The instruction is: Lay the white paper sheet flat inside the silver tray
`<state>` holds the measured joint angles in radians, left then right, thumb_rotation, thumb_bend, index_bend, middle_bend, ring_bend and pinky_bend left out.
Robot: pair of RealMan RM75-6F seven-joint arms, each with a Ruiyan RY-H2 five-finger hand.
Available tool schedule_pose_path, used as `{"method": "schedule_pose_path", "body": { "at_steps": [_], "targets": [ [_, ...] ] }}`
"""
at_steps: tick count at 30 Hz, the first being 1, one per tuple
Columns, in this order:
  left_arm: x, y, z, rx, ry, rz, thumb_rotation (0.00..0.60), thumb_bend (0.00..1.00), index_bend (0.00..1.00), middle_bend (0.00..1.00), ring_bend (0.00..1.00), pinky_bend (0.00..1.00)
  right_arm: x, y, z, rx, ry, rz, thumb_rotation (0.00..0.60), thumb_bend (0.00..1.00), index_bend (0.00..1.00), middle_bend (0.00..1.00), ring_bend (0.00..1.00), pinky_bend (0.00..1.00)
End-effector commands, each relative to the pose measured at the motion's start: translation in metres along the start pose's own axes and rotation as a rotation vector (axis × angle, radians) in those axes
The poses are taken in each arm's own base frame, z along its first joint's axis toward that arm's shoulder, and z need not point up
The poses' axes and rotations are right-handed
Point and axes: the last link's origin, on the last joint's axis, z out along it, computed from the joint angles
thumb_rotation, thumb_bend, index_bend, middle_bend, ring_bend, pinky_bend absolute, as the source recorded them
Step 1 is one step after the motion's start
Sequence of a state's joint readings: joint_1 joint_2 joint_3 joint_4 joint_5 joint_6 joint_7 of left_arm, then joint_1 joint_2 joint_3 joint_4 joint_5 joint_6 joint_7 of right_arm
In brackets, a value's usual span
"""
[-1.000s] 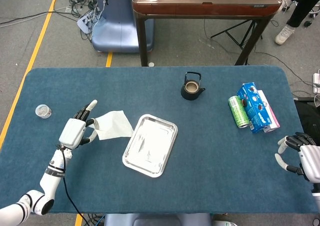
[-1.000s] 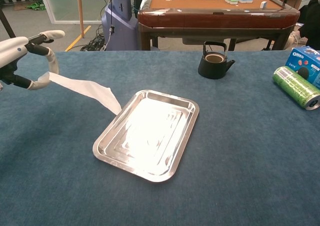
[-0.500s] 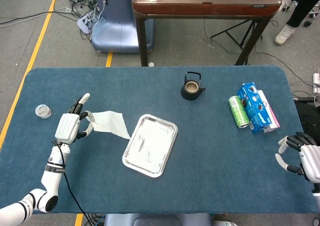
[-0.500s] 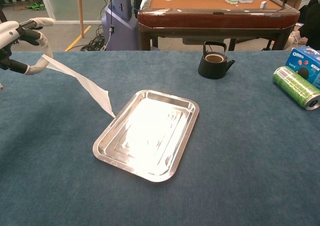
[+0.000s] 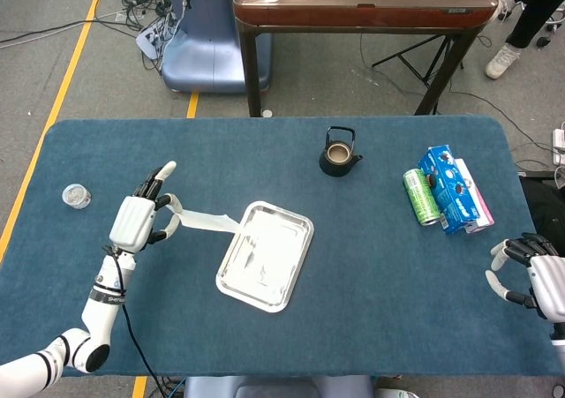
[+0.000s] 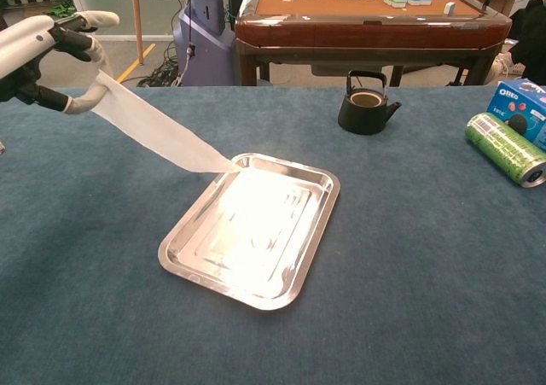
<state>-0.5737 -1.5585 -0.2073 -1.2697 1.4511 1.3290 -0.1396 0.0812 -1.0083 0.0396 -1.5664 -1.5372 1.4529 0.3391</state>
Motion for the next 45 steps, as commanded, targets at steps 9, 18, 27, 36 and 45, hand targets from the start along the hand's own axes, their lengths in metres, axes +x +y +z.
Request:
{"method": "schedule_pose_path", "body": {
  "at_steps": [9,18,27,36,45],
  "targets": [
    [-0.010,0.031,-0.010,-0.058,-0.007,0.021,0.600,0.66,0.72,0.06,0.00,0.19,0.001,0.000,0.000,0.001,0.001,0.003,0.600,0.33,0.57,0.43,0.30,0.16],
    [-0.012,0.034,-0.033,-0.065,-0.012,0.033,0.600,0.66,0.72,0.07,0.00,0.19,0.002,0.001,-0.001,0.000,0.008,0.007,0.600,0.33,0.57,0.43,0.30,0.16],
    [-0.026,0.045,-0.055,-0.101,-0.056,0.061,0.600,0.66,0.72,0.08,0.00,0.20,0.001,0.000,-0.001,0.004,0.005,0.003,0.600,0.33,0.57,0.43,0.30,0.16],
    [-0.045,0.052,-0.062,-0.088,-0.090,0.113,0.600,0.66,0.72,0.08,0.00,0.20,0.002,0.000,-0.001,0.001,0.005,0.005,0.600,0.33,0.57,0.43,0.30,0.16],
    [-0.048,0.061,-0.072,-0.027,-0.110,0.172,0.600,0.67,0.72,0.08,0.00,0.22,0.004,0.003,-0.001,-0.007,0.008,0.002,0.600,0.33,0.57,0.43,0.30,0.16]
  ]
}}
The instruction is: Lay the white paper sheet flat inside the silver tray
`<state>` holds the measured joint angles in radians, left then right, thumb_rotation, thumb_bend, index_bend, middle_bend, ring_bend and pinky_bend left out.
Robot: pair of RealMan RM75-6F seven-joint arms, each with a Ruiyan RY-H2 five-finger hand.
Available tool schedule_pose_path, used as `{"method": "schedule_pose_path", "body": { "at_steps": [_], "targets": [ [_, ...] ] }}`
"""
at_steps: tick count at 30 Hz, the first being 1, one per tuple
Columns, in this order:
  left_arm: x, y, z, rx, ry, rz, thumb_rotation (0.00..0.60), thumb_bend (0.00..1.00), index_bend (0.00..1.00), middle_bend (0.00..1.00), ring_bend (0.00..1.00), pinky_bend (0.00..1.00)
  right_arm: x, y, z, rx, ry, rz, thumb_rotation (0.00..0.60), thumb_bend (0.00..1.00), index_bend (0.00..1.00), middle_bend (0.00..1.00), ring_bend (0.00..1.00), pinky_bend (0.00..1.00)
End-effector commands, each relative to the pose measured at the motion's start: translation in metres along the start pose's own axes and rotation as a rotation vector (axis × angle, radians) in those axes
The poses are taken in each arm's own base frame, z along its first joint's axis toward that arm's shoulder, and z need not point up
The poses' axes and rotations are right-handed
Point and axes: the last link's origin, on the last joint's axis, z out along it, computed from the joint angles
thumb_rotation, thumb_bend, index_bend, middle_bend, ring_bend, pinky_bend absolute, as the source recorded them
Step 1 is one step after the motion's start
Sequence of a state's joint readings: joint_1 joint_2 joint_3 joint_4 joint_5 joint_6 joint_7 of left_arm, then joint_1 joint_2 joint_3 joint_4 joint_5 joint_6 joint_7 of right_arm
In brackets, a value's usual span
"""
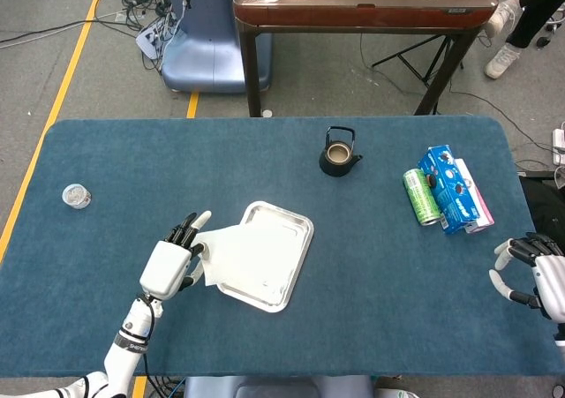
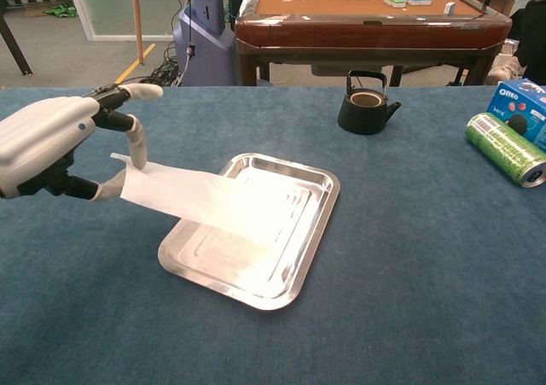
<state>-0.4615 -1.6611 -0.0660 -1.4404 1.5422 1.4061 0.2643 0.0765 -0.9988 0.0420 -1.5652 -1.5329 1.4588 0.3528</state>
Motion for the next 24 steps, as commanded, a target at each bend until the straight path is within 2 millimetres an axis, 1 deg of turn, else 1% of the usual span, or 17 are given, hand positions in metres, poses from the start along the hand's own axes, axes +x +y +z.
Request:
{"method": "schedule_pose_path", "body": {
  "at_steps": [1,10,17,24],
  "targets": [
    [0.000,0.004,-0.005,0.032,-0.018,0.010,0.600,0.68,0.72,0.08,0.00,0.22,0.000,0.000,0.000,-0.002,-0.001,-0.002,0.600,0.33,0.57,0.43,0.30,0.16],
    [0.003,0.004,-0.011,0.060,-0.062,0.029,0.600,0.68,0.72,0.09,0.00,0.24,0.004,0.002,-0.001,-0.011,0.013,0.011,0.600,0.33,0.57,0.43,0.30,0.16],
    [-0.001,0.006,-0.017,0.051,-0.086,0.051,0.600,0.68,0.72,0.09,0.00,0.24,0.008,0.004,-0.003,-0.014,0.034,0.020,0.600,0.33,0.57,0.43,0.30,0.16],
    [-0.004,0.014,-0.025,0.037,-0.109,0.074,0.600,0.68,0.72,0.09,0.00,0.24,0.013,0.006,-0.004,-0.020,0.052,0.028,0.600,0.33,0.57,0.43,0.30,0.16]
  ]
}}
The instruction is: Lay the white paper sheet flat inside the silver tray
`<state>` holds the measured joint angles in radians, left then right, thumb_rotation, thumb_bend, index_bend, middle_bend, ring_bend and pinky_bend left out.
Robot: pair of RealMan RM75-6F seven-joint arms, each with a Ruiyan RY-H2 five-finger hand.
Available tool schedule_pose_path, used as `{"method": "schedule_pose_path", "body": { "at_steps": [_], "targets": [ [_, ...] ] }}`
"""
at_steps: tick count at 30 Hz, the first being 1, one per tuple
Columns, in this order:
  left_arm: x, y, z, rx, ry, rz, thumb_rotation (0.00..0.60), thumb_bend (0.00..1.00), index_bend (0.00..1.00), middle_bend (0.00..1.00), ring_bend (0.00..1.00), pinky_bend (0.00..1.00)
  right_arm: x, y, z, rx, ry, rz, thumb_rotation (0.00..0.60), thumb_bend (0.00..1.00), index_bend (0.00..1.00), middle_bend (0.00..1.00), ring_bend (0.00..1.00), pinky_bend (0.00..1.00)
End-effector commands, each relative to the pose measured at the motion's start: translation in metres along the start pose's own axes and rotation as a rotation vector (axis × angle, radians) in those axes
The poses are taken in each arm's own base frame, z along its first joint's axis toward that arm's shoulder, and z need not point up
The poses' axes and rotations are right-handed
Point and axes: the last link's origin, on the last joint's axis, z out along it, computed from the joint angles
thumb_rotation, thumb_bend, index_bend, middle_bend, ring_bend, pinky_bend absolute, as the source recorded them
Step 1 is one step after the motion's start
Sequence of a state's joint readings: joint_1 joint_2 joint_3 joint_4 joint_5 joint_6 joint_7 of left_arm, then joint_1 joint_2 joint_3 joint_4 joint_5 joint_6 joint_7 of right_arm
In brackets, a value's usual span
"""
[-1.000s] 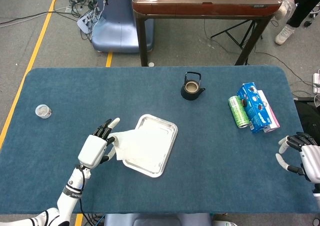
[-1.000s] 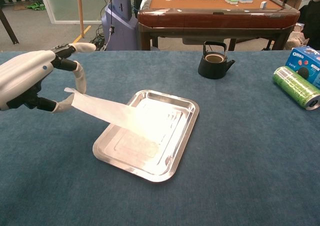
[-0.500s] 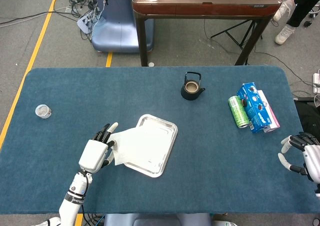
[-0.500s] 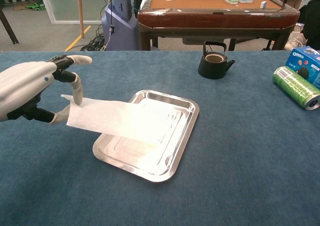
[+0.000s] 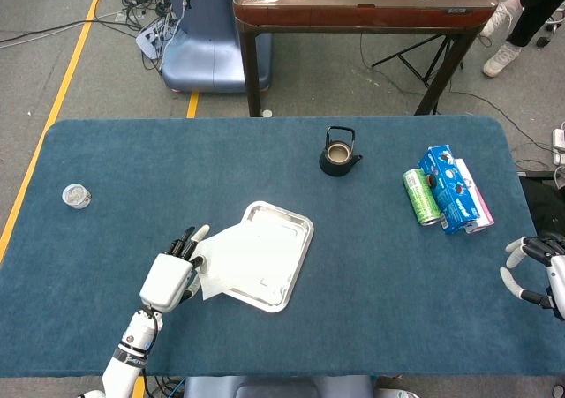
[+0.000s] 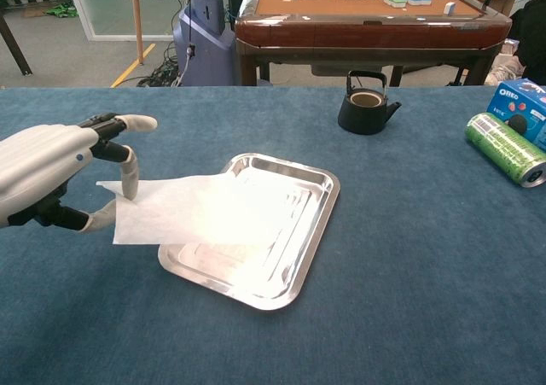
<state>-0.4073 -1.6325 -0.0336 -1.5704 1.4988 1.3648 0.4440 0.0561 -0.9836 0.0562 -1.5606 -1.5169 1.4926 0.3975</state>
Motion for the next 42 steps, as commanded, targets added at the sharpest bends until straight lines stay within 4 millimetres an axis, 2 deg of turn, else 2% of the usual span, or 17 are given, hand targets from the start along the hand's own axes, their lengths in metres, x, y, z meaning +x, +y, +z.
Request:
{"method": "schedule_pose_path", "body": {
  "at_steps": [1,10,17,32,40,42],
  "targets": [
    [-0.001,0.004,-0.004,-0.008,-0.015,0.012,0.600,0.68,0.72,0.09,0.00,0.24,0.002,0.001,0.000,-0.003,0.007,0.002,0.600,0.33,0.57,0.43,0.30,0.16],
    [-0.006,0.014,-0.008,-0.074,-0.073,0.016,0.600,0.68,0.72,0.09,0.00,0.23,0.005,0.003,-0.001,-0.007,0.016,0.011,0.600,0.33,0.57,0.43,0.30,0.16],
    [-0.010,0.013,-0.004,-0.173,-0.122,0.023,0.600,0.68,0.72,0.06,0.00,0.10,0.005,0.004,0.000,-0.011,0.016,0.014,0.600,0.33,0.57,0.43,0.30,0.16],
    [-0.013,0.025,0.002,-0.111,-0.096,0.044,0.600,0.68,0.71,0.06,0.00,0.08,0.008,0.005,-0.002,-0.009,0.026,0.024,0.600,0.33,0.57,0.43,0.30,0.16],
    [-0.017,0.030,0.009,-0.118,-0.109,0.033,0.600,0.68,0.61,0.06,0.00,0.08,0.009,0.006,-0.001,-0.012,0.031,0.033,0.600,0.33,0.57,0.43,0.30,0.16],
    [-0.017,0.032,0.010,-0.119,-0.107,0.026,0.600,0.61,0.57,0.06,0.00,0.08,0.010,0.007,-0.001,-0.014,0.034,0.035,0.600,0.33,0.57,0.43,0.30,0.16]
  ]
}}
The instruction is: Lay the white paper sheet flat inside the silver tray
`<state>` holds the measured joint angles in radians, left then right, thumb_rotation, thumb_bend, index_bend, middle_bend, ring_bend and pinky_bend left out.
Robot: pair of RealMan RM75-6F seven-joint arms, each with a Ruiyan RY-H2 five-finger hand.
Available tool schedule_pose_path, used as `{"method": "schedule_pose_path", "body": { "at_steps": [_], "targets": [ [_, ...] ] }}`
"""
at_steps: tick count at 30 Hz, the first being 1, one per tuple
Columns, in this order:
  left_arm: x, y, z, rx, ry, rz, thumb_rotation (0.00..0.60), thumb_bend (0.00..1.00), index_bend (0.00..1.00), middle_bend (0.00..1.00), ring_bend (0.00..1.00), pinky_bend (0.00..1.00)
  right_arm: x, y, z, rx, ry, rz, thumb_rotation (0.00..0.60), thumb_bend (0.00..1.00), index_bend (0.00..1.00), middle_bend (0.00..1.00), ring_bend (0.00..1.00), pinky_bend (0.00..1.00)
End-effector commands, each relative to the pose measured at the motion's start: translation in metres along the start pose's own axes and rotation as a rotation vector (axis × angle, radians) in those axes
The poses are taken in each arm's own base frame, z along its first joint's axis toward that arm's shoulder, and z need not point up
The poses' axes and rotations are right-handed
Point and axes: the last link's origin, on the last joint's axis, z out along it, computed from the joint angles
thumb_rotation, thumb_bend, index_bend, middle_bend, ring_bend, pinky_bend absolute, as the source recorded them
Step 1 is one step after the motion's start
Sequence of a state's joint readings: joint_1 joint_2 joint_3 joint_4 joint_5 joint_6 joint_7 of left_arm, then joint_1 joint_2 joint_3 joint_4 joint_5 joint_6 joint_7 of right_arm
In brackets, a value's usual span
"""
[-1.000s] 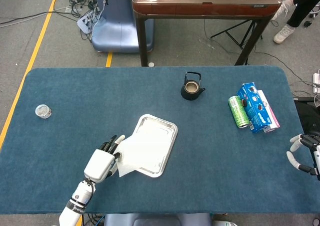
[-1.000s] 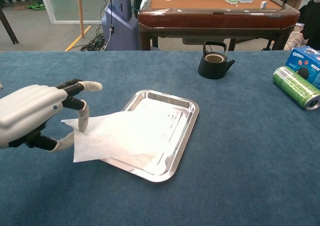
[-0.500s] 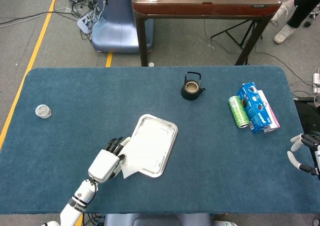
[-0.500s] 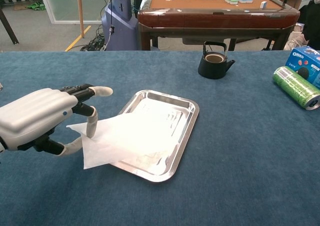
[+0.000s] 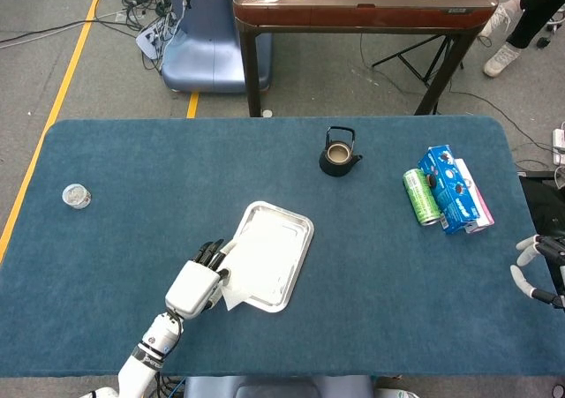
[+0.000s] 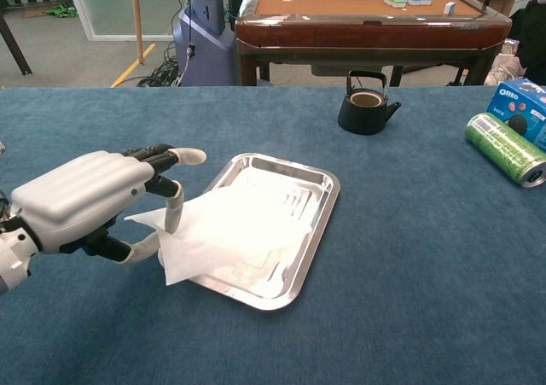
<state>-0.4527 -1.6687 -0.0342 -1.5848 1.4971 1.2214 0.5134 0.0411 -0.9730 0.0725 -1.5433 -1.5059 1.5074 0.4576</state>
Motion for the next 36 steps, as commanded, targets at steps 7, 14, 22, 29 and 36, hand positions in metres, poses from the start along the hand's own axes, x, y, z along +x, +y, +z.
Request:
{"method": "schedule_pose_path", "body": {
  "at_steps": [7,14,22,29,36],
  "targets": [
    [-0.001,0.004,0.003,-0.016,0.017,0.003,0.600,0.38,0.48,0.06,0.00,0.08,0.002,0.002,0.000,-0.003,0.008,0.009,0.600,0.33,0.57,0.43,0.30,0.16],
    [-0.002,0.006,0.004,-0.024,0.019,0.010,0.600,0.27,0.40,0.06,0.00,0.08,0.003,0.002,0.000,-0.003,0.007,0.011,0.600,0.33,0.57,0.43,0.30,0.16],
    [-0.003,0.011,0.005,-0.036,0.015,0.003,0.600,0.23,0.38,0.06,0.00,0.08,0.003,0.002,0.001,-0.003,0.006,0.013,0.600,0.33,0.57,0.43,0.30,0.16],
    [0.003,0.004,0.003,-0.017,0.006,0.025,0.600,0.23,0.34,0.08,0.05,0.32,0.002,0.003,0.001,-0.003,0.003,0.012,0.600,0.33,0.57,0.43,0.30,0.16],
    [0.016,-0.006,0.003,-0.027,-0.073,0.080,0.600,0.24,0.26,0.70,0.59,0.87,0.000,0.001,0.002,-0.002,-0.004,0.006,0.600,0.33,0.57,0.43,0.30,0.16]
  ]
}}
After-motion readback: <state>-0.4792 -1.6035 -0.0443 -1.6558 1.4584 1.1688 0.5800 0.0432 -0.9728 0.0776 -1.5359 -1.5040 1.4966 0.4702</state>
